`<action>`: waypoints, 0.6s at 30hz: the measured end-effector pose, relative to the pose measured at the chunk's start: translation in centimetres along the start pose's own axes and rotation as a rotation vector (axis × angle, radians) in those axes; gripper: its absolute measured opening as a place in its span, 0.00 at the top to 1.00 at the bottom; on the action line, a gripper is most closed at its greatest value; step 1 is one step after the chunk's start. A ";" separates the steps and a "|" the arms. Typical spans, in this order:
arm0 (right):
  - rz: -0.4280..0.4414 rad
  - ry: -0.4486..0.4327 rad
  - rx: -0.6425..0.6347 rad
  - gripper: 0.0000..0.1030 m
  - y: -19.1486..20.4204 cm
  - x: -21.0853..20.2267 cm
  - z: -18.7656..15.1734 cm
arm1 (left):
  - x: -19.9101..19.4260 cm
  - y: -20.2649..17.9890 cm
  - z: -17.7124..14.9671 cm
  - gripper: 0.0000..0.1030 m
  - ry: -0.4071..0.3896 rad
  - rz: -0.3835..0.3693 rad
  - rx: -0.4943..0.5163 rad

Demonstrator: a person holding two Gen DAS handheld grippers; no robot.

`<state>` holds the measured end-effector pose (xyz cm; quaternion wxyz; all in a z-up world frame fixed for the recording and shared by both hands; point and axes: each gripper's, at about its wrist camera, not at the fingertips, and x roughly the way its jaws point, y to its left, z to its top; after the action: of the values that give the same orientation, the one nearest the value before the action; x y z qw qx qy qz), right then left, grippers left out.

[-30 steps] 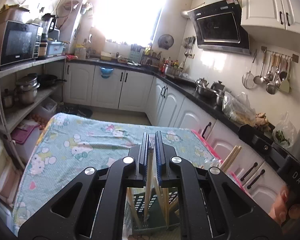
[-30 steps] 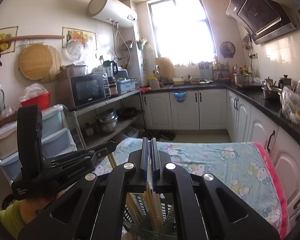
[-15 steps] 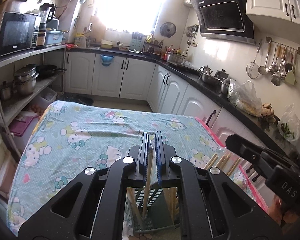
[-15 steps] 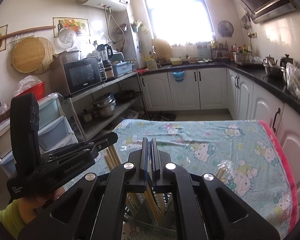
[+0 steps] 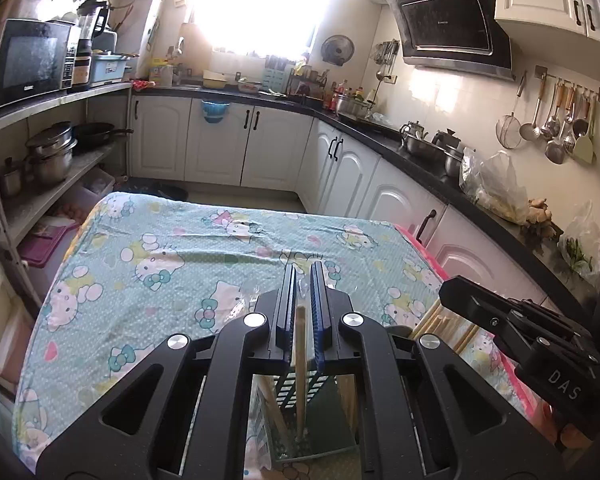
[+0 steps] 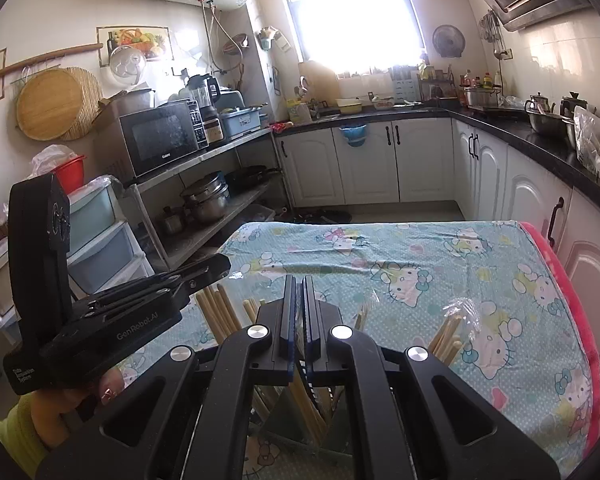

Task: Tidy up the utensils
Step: 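Lower both held chopsticks into the caddy slots, then open both tools and withdraw them from the caddy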

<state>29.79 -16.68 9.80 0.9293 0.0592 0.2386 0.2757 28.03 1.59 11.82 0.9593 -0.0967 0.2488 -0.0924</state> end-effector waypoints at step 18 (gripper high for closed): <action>-0.036 0.004 -0.002 0.85 -0.2 -1.4 -0.8 | -2.2 0.7 -1.7 0.79 0.024 0.014 -0.002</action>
<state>28.51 -17.62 9.59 0.9337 0.0536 0.2412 0.2592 25.37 2.50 11.26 0.9567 -0.0947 0.2613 -0.0865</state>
